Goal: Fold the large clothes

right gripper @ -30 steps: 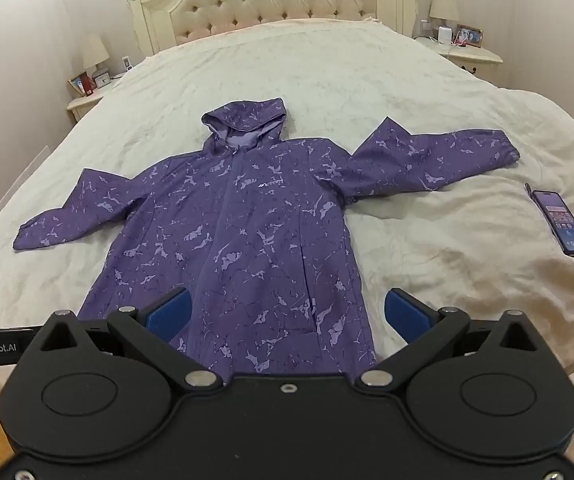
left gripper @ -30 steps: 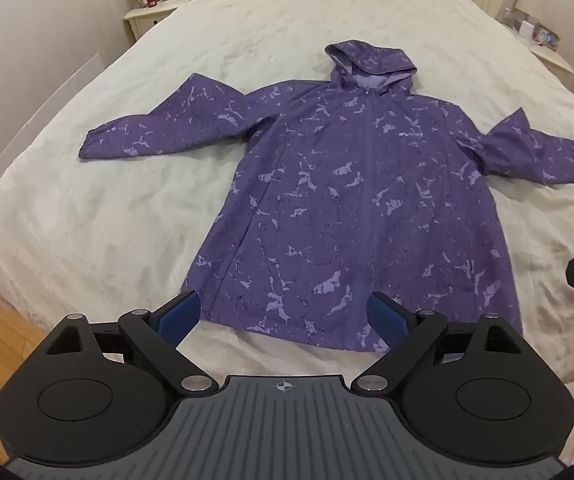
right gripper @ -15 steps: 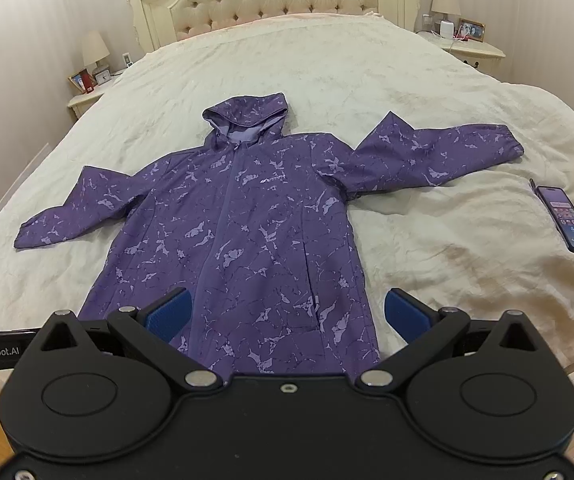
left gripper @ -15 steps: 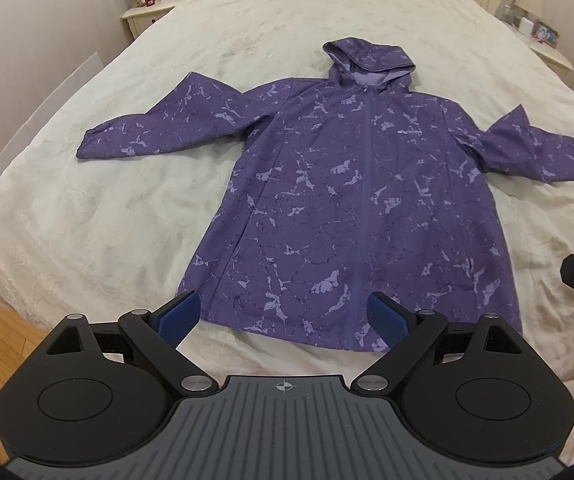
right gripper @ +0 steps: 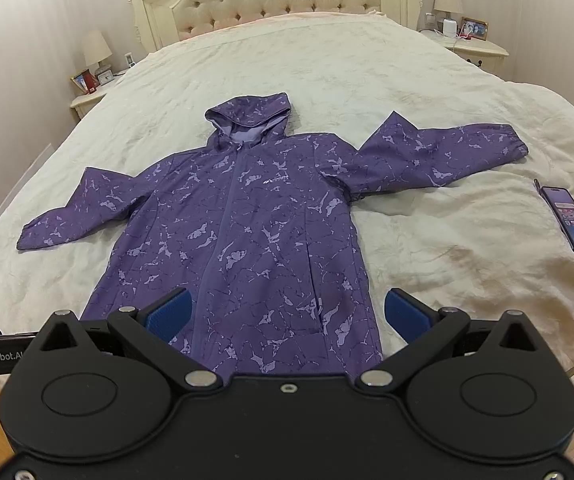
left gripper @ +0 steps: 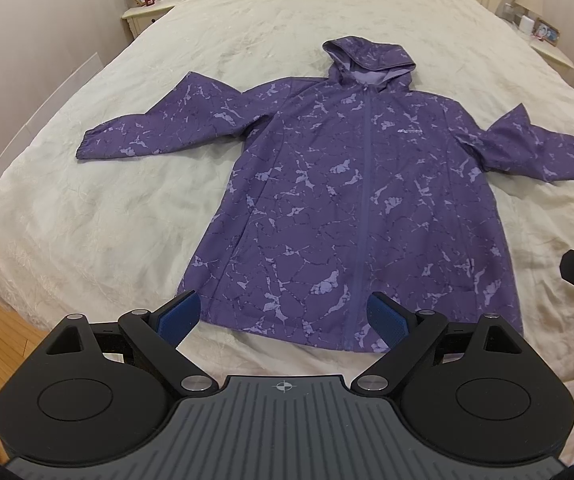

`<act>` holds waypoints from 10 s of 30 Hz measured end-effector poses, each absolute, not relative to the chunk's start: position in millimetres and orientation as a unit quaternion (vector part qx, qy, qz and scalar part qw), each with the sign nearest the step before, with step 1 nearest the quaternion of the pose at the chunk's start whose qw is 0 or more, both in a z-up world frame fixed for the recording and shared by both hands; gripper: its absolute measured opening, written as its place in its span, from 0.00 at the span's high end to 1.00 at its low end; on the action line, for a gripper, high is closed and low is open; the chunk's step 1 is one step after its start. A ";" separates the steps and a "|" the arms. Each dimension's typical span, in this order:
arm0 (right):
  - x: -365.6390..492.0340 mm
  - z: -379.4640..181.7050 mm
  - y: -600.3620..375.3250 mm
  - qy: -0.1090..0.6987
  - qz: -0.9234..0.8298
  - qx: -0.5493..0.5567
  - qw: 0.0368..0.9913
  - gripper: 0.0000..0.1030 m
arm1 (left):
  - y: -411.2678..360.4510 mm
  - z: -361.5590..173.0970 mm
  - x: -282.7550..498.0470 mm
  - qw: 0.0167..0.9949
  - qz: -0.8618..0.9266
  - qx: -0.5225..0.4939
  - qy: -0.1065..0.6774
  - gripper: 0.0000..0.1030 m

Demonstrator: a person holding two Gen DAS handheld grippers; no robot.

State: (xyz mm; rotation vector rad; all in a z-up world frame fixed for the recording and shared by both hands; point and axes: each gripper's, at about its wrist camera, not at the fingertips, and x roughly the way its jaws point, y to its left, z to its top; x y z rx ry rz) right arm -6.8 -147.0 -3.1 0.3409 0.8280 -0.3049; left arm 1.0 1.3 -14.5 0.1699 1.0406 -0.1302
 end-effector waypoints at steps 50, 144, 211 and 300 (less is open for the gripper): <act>24.1 -14.2 -163.8 0.410 -0.124 0.192 0.883 0.01 | 2.2 -23.0 25.3 0.855 -0.058 0.070 0.510 0.11; 220.8 -127.7 -275.6 0.459 -0.074 0.223 0.857 0.01 | -82.4 -79.4 299.2 0.849 -0.369 -0.027 0.376 0.51; 207.5 -170.1 -356.0 0.500 -0.123 0.233 0.825 0.06 | -4.2 -150.7 261.6 0.835 -0.156 -0.067 0.524 0.00; 191.9 -119.1 -475.6 0.397 -0.216 0.228 0.862 0.01 | 4.0 -76.5 255.8 0.908 -0.151 -0.017 0.390 0.02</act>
